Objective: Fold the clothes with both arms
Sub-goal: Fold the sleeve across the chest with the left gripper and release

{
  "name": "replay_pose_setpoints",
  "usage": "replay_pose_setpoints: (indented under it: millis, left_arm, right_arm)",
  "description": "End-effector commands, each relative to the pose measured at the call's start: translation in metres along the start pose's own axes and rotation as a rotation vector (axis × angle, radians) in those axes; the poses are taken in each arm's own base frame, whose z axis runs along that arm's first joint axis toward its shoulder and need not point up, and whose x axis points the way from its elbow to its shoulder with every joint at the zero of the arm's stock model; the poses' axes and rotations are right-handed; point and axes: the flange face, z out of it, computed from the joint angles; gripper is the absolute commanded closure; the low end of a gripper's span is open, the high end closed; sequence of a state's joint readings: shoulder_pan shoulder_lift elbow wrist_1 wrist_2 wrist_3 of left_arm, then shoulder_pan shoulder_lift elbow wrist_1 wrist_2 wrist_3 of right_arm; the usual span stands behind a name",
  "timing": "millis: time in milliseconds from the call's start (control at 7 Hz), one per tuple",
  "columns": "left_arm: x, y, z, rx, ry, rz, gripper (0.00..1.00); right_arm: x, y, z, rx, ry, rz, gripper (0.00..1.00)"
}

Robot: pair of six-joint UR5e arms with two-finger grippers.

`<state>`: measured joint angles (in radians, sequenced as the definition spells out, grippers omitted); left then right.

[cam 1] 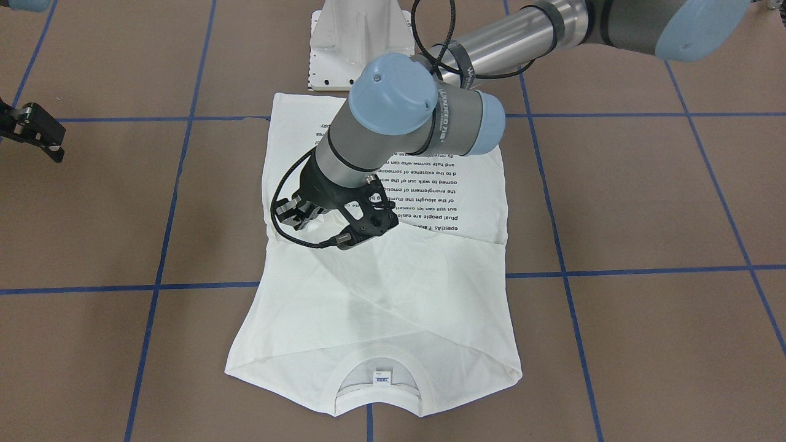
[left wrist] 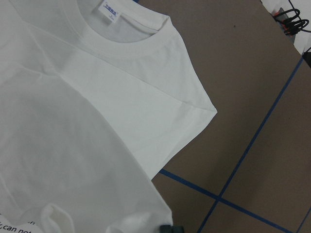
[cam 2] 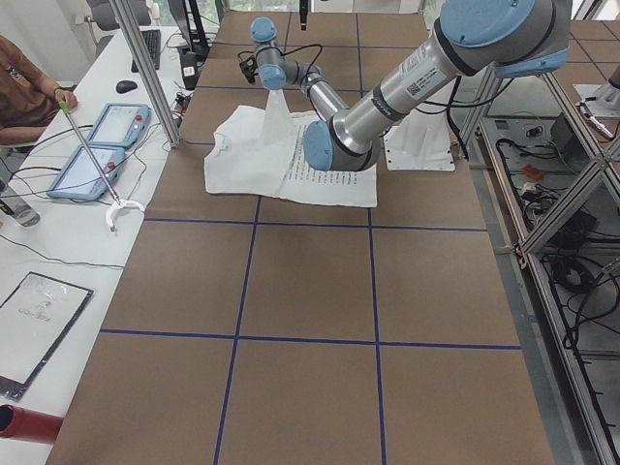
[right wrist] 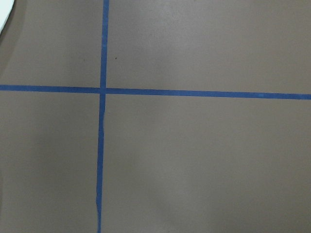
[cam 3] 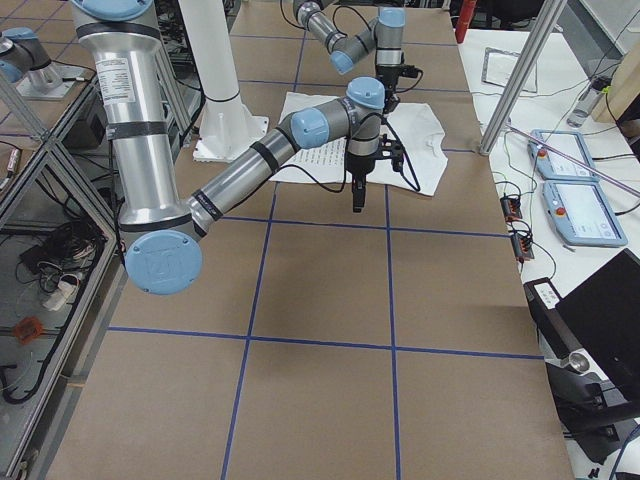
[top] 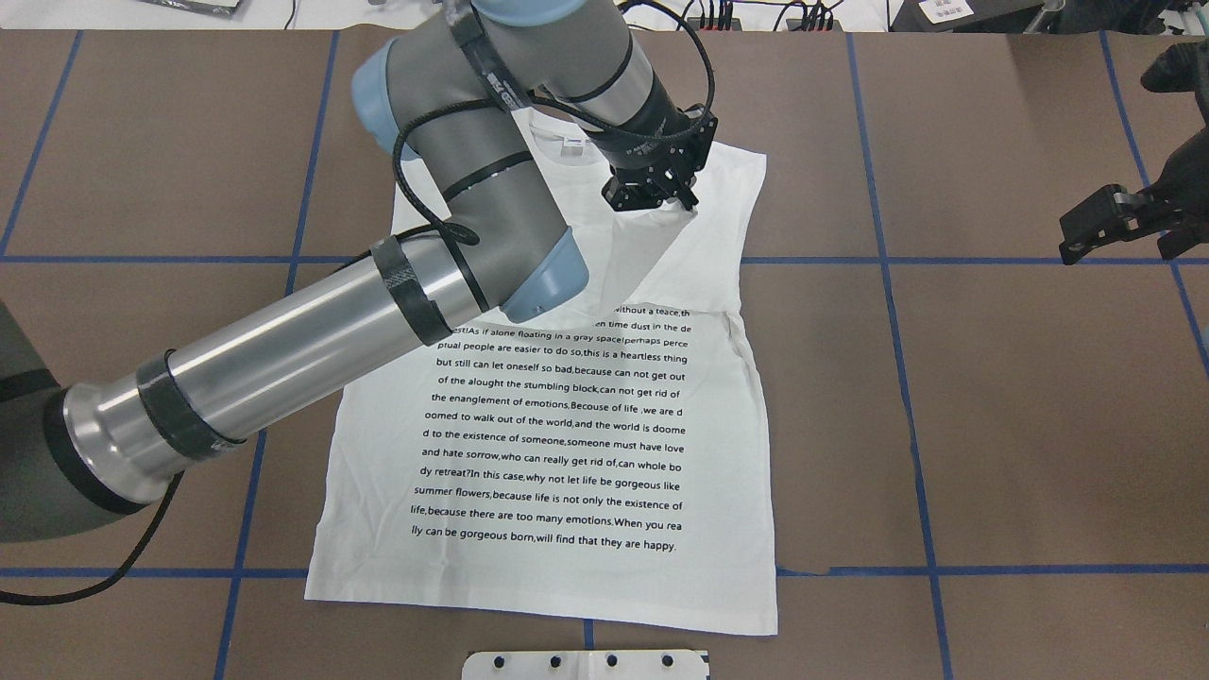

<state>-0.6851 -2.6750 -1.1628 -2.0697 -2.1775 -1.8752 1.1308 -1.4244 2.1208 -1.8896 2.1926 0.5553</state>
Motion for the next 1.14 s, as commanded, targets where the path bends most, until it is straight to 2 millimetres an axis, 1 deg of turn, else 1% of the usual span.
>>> replay_pose_setpoints:
  millis: [0,143,286,429,571,714,857,1000]
  left_arm:
    - [-0.004,0.035,0.033,0.024,0.001,-0.011,1.00]
    - [0.000,0.042,0.042,0.025,-0.008,-0.023,1.00]
    - [0.005,0.053,0.059,0.050,0.020,-0.057,1.00]
    - [0.004,0.063,0.082,0.091,0.101,-0.033,0.20]
    - [0.005,0.071,0.082,0.086,0.118,-0.017,0.00]
    - [0.005,0.071,0.078,0.085,0.126,0.001,0.00]
    - [0.007,0.070,0.073,0.088,0.133,0.021,0.00]
    - [0.007,0.062,0.067,0.100,0.131,0.021,0.00]
  right_arm:
    - [0.001,-0.001,0.005,-0.017,-0.011,0.005,0.00]
    - [0.001,-0.003,0.006,-0.018,-0.010,0.007,0.00]
    - [-0.001,-0.004,0.004,-0.015,-0.012,0.006,0.00]
    - [-0.002,-0.005,0.003,-0.013,-0.013,0.003,0.00]
    - [-0.004,-0.005,0.003,-0.012,-0.014,0.001,0.00]
    - [-0.009,-0.011,0.000,0.004,-0.023,-0.010,0.00]
    - [-0.009,-0.013,0.001,0.006,-0.025,-0.011,0.00]
    - [-0.009,-0.014,0.003,0.010,-0.026,-0.011,0.00]
